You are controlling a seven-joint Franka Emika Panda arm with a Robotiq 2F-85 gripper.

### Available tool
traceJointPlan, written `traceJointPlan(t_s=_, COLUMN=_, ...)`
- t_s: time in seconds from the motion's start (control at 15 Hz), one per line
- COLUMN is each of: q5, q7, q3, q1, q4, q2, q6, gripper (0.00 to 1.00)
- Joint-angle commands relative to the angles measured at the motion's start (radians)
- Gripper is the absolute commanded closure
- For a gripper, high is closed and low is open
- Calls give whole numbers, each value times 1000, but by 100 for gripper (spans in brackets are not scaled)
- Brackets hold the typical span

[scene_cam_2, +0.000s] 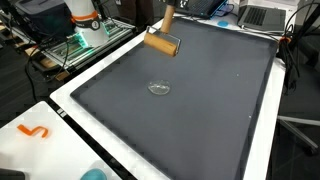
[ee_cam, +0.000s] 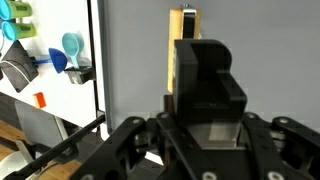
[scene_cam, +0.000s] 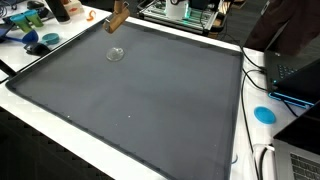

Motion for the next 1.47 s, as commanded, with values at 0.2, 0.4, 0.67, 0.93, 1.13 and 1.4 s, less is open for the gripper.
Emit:
traceJointPlan(t_s=0.2, q5=157, q7=-172, q3=-67, q1=-51, q4=22, q2=-20, q6=51, gripper=76)
traceJointPlan(t_s=0.4, q5=240, q7=-257, q3=-97, q1=-73, q4=34, q2=-14, q6=68, gripper=76)
traceJointPlan(t_s=0.67, q5=341, q7=-390, q3=-133, q1=-100, q4=46, q2=-8, q6=92, gripper=76)
traceJointPlan(t_s=0.93, q5=468, q7=-555, q3=-174, q1=-129, q4=59, q2=5, q6=95, gripper=76)
traceJointPlan(t_s=1.13, q5=556, q7=-656, q3=-209, q1=-158, q4=68, q2=17, q6=81, gripper=76)
traceJointPlan(t_s=1.4, q5=653, q7=-758, q3=-258, q1=-203, q4=74, q2=25, q6=72, gripper=76)
